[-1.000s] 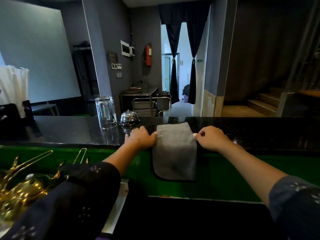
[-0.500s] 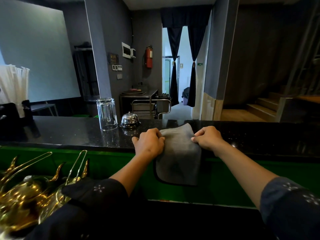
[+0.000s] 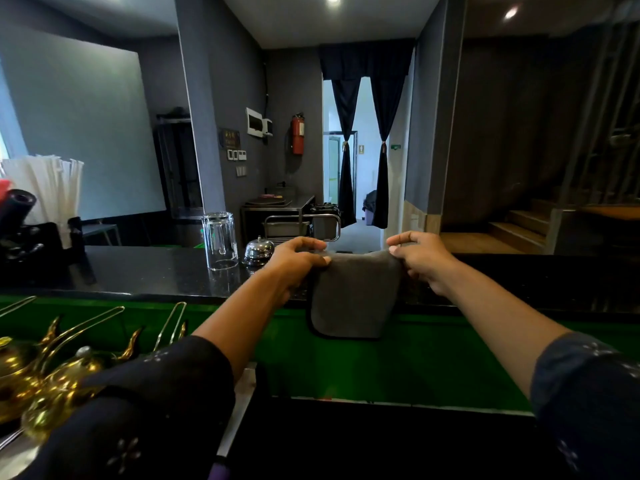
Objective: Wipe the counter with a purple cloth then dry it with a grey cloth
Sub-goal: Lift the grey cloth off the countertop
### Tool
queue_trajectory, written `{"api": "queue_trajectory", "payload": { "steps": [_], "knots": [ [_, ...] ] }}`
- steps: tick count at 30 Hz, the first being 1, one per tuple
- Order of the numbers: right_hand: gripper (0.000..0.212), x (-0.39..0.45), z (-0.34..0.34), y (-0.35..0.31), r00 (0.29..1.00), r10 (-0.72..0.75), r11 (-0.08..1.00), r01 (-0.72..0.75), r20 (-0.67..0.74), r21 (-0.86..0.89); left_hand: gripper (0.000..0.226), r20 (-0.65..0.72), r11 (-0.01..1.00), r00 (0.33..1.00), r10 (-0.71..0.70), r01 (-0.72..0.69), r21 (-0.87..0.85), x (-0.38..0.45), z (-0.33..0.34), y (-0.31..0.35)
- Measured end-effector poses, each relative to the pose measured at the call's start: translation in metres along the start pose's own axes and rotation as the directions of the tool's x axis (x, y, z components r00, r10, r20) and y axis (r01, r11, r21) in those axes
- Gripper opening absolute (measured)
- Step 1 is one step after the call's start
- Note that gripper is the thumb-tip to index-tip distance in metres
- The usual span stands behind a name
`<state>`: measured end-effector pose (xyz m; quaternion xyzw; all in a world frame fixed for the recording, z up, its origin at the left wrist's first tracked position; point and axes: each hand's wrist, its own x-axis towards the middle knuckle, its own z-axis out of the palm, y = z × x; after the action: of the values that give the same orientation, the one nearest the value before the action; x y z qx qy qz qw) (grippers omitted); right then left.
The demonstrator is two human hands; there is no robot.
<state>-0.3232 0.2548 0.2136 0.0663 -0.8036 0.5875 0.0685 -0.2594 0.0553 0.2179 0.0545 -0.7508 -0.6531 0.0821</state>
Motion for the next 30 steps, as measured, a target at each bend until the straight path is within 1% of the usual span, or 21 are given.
{"api": "queue_trajectory", "payload": {
  "steps": [2, 3, 5, 7, 9, 11, 14, 16, 18, 20, 22, 24, 25, 27, 28, 29, 30],
  "knots": [
    [0.012, -0.006, -0.01, -0.011, 0.999, 0.009, 0.999, -0.01, 0.036, 0.034, 0.033, 0.023, 1.0, 1.0, 0.018, -0.018, 0.025, -0.01, -0.001, 0.014],
    [0.014, -0.01, -0.016, -0.017, 0.996, 0.009, 0.998, -0.013, 0.084, 0.058, 0.035, 0.029, 0.998, 0.999, 0.029, -0.031, 0.056, -0.015, -0.002, 0.02],
    [0.026, -0.021, -0.027, -0.029, 0.976, -0.013, 0.996, -0.006, 0.219, 0.086, 0.04, 0.042, 0.993, 0.998, 0.047, -0.052, 0.11, -0.023, -0.006, 0.032],
    [0.039, -0.03, -0.036, -0.038, 0.948, -0.049, 0.998, 0.037, 0.315, 0.046, 0.043, 0.07, 0.989, 0.996, 0.062, -0.071, 0.131, -0.033, -0.008, 0.042],
    [0.046, -0.035, -0.043, -0.043, 0.932, -0.058, 0.998, 0.068, 0.359, -0.015, 0.044, 0.091, 0.977, 0.993, 0.078, -0.094, 0.191, -0.04, -0.01, 0.049],
    [0.046, -0.037, -0.048, -0.045, 0.932, -0.054, 0.993, 0.089, 0.359, -0.083, 0.043, 0.094, 0.959, 0.992, 0.086, -0.108, 0.264, -0.046, -0.011, 0.052],
    [0.035, -0.04, -0.053, -0.046, 0.943, -0.074, 0.984, 0.122, 0.325, -0.131, 0.04, 0.067, 0.911, 0.989, 0.132, -0.147, 0.385, -0.052, -0.009, 0.052],
    [0.026, -0.043, -0.054, -0.046, 0.944, -0.101, 0.975, 0.157, 0.314, -0.159, 0.033, 0.054, 0.842, 0.977, 0.204, -0.204, 0.5, -0.054, -0.006, 0.051],
    [0.018, -0.045, -0.055, -0.046, 0.942, -0.122, 0.959, 0.194, 0.313, -0.208, 0.025, 0.054, 0.745, 0.952, 0.301, -0.27, 0.61, -0.053, -0.002, 0.05],
    [0.012, -0.045, -0.057, -0.047, 0.941, -0.141, 0.939, 0.226, 0.307, -0.261, 0.019, 0.049, 0.68, 0.928, 0.37, -0.307, 0.665, -0.052, 0.001, 0.051],
    [0.009, -0.046, -0.06, -0.05, 0.939, -0.172, 0.92, 0.261, 0.297, -0.292, 0.012, 0.047, 0.618, 0.912, 0.407, -0.313, 0.721, -0.05, 0.003, 0.052],
    [0.012, -0.046, -0.064, -0.053, 0.935, -0.208, 0.905, 0.295, 0.287, -0.305, 0.004, 0.022, 0.558, 0.906, 0.423, -0.279, 0.781, -0.048, 0.001, 0.052],
    [0.014, -0.046, -0.065, -0.054, 0.932, -0.225, 0.902, 0.309, 0.283, -0.301, 0.001, 0.01, 0.594, 0.905, 0.426, -0.287, 0.751, -0.047, 0.0, 0.053],
    [0.019, -0.045, -0.067, -0.056, 0.931, -0.24, 0.921, 0.308, 0.273, -0.239, 0.002, 0.018, 0.774, 0.92, 0.391, -0.339, 0.535, -0.048, -0.001, 0.055],
    [0.021, -0.044, -0.067, -0.056, 0.935, -0.24, 0.936, 0.294, 0.263, -0.193, 0.007, 0.022, 0.835, 0.926, 0.378, -0.351, 0.425, -0.05, 0.0, 0.056],
    [0.022, -0.043, -0.065, -0.056, 0.938, -0.239, 0.948, 0.281, 0.25, -0.148, 0.011, 0.011, 0.859, 0.922, 0.386, -0.364, 0.36, -0.05, 0.0, 0.056],
    [0.022, -0.043, -0.062, -0.055, 0.942, -0.238, 0.958, 0.268, 0.237, -0.104, 0.014, -0.009, 0.863, 0.912, 0.41, -0.385, 0.326, -0.05, 0.001, 0.056]
  ]
}}
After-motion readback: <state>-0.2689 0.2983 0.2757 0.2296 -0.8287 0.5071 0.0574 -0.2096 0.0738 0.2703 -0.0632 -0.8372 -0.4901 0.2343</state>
